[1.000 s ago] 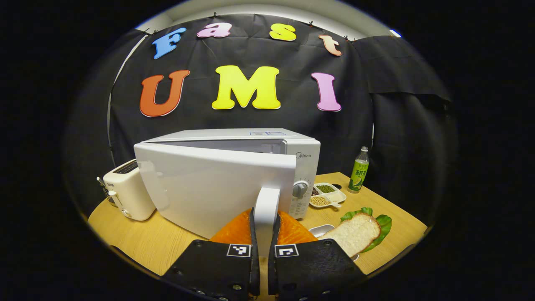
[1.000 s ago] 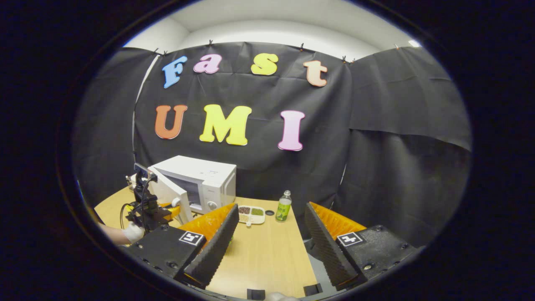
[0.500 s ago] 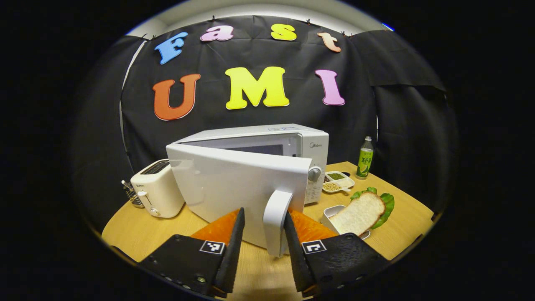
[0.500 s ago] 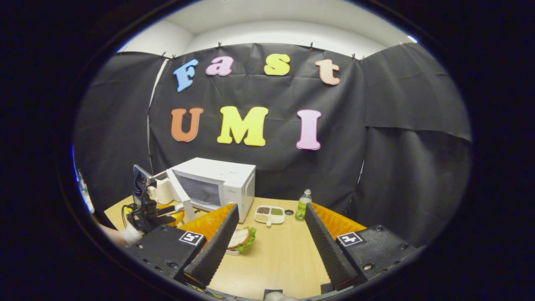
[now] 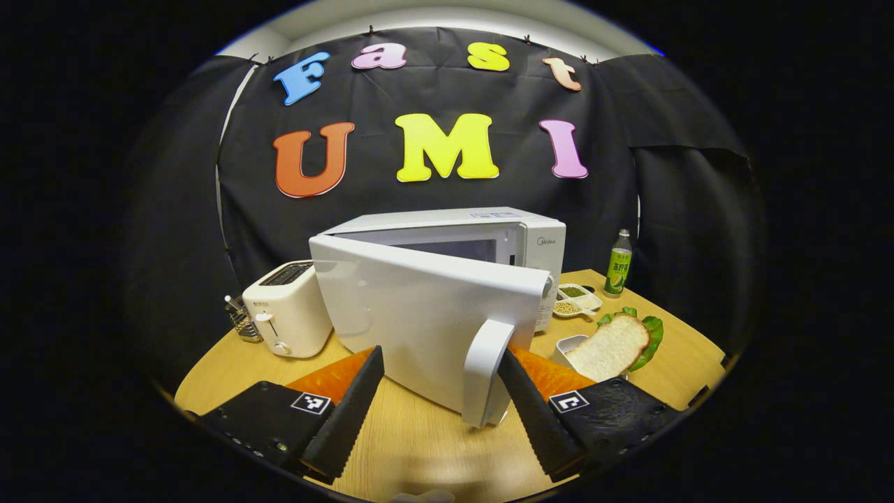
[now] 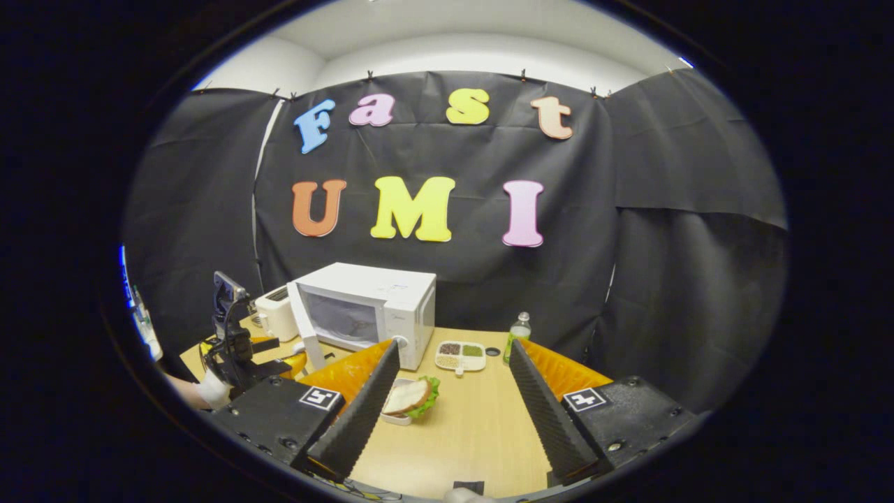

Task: Open the microwave oven with the left hand, put the food in, and close the microwave oven.

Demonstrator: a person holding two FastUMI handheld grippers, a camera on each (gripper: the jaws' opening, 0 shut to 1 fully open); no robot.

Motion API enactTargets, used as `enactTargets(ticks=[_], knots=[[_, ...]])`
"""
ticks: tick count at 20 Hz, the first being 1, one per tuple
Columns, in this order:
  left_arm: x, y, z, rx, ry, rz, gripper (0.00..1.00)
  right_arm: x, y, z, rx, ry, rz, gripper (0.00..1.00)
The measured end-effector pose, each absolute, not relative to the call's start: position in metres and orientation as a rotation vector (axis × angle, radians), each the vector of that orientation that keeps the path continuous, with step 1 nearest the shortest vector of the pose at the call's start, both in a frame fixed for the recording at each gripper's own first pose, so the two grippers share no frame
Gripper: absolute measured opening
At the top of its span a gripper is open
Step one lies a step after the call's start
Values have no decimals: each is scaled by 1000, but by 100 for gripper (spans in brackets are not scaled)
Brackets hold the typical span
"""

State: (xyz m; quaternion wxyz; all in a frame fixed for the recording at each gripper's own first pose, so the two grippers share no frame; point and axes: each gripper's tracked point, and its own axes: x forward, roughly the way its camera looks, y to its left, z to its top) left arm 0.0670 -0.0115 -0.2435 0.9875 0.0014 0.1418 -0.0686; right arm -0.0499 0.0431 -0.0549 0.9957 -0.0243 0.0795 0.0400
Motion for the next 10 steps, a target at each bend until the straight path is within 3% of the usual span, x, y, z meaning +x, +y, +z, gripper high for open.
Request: enactTargets(ticks=[1,10], knots=[[63,-7,-244,2,289,-133,97,-50,47,-55,-48,161,90,96],[14,65,-249,24,315,-27,97,-43,94,-76,-30,197,196,96]])
